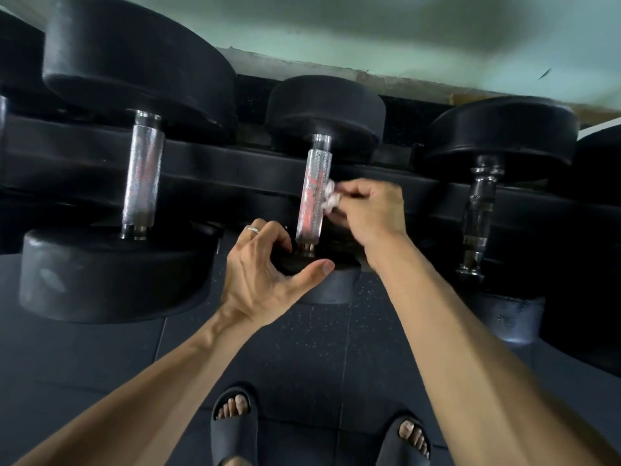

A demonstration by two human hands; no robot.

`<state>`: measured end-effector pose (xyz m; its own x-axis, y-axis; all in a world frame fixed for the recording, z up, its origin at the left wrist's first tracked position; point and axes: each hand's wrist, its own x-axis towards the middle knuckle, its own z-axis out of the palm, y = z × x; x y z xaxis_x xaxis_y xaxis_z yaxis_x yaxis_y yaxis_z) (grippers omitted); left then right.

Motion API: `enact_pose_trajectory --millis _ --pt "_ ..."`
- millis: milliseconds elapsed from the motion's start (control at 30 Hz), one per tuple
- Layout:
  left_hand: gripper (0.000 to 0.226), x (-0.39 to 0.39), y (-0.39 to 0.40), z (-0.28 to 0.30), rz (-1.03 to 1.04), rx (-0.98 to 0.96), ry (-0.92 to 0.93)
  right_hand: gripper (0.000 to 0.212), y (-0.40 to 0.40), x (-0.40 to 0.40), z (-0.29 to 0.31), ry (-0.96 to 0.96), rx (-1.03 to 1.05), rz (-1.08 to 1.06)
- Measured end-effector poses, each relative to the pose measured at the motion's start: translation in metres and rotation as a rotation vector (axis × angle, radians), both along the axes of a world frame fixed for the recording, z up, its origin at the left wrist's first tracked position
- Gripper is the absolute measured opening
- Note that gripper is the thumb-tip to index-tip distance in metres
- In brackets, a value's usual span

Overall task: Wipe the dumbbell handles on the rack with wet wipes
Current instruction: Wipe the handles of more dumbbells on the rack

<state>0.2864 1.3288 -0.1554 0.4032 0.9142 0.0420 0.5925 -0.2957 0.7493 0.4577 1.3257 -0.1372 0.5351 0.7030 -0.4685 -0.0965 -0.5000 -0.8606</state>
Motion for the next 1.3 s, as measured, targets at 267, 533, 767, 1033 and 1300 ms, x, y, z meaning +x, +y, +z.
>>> enact_pose_trajectory --millis 267,533,767,1033,1300 --pt "0.066 -0.003 0.002 -0.002 0.011 -0.023 -0.001 0.010 -0.021 -0.010 0.000 -0.361 -0.211 0.350" --pt "0.064 -0.003 0.003 -0.002 0.016 -0.020 -0.004 0.015 -0.020 -0.013 -0.001 -0.235 -0.180 0.286" --pt "0.065 -0.002 0.002 -0.004 0.026 -0.023 0.011 0.021 0.036 -0.003 -0.001 0.063 0.115 -0.257" --pt "0.065 -0.003 0.003 -0.005 0.021 -0.031 -0.008 0.032 0.008 -0.009 -0.004 -0.055 0.073 -0.041" --pt "0.079 -0.007 0.007 -0.006 0.005 -0.013 -0.034 0.039 0.015 -0.008 -0.003 0.259 -0.062 -0.061"
